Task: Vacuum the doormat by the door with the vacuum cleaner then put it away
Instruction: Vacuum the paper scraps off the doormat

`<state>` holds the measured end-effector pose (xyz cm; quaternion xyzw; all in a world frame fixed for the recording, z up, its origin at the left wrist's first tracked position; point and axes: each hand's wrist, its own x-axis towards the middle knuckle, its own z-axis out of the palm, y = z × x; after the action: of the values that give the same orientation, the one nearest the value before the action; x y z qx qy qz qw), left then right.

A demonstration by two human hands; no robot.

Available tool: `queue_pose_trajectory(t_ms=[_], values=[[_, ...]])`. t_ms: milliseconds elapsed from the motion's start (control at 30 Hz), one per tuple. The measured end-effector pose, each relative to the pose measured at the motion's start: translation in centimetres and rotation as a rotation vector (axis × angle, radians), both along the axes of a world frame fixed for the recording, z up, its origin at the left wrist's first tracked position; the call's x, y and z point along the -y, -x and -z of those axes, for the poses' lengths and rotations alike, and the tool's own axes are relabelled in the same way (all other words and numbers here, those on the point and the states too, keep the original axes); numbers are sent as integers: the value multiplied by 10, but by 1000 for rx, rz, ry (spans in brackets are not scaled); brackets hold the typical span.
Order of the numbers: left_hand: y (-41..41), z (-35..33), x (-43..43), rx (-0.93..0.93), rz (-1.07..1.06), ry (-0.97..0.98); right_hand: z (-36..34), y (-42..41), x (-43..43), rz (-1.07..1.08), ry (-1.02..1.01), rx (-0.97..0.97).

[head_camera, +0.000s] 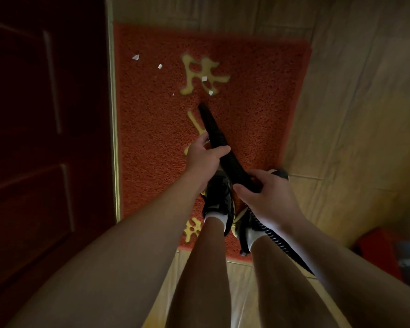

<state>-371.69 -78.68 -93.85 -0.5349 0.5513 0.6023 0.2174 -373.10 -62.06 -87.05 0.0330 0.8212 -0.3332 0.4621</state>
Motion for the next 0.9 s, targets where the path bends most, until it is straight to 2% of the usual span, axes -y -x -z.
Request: queue_pose_trajectory(t_ms=[400, 900], values=[[21, 3, -2, -16, 62, -7, -1, 6, 1, 116, 3, -2], [28, 4, 5, 4, 55, -27, -6, 18, 6, 85, 4, -10]])
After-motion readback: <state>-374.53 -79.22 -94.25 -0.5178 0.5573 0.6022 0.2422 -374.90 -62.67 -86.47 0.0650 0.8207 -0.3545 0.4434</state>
